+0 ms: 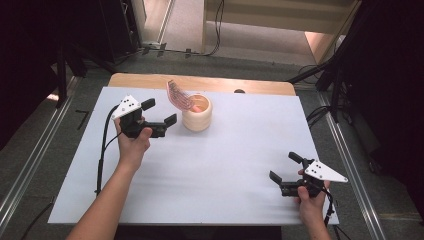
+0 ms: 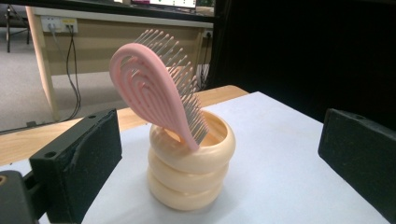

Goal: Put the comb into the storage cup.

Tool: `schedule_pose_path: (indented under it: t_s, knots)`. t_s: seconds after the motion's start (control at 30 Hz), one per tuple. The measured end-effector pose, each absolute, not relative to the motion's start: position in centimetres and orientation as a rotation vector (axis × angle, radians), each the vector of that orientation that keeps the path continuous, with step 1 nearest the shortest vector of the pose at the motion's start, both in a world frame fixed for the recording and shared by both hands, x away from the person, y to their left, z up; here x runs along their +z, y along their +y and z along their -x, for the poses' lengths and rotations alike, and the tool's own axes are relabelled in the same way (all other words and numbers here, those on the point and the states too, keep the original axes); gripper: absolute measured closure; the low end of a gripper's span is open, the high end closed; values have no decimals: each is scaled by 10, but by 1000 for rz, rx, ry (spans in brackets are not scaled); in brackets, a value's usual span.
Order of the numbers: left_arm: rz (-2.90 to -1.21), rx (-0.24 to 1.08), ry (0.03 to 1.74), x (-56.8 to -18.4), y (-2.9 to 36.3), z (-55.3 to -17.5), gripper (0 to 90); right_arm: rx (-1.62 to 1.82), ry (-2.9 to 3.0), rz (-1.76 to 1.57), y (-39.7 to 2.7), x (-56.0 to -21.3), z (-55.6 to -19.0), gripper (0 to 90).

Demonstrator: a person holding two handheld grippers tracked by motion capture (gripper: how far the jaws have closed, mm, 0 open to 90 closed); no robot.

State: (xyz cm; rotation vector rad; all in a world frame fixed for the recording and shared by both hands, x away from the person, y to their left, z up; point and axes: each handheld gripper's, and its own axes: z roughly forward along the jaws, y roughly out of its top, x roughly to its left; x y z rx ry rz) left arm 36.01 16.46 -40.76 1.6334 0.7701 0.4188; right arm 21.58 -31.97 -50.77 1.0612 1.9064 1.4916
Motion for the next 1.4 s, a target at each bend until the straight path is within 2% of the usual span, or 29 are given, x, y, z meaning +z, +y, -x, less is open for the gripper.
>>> schedule_pose_path:
  t_s: [0.6,1.4]
  knots:
    - [-1638,467,745,-411,180,-334,0,1485,1909,-1059,-319,-507,-216,0]
    - [-1669,506,761,-437,209,-297,0,1484,1913,-1059,-317,-507,-215,0]
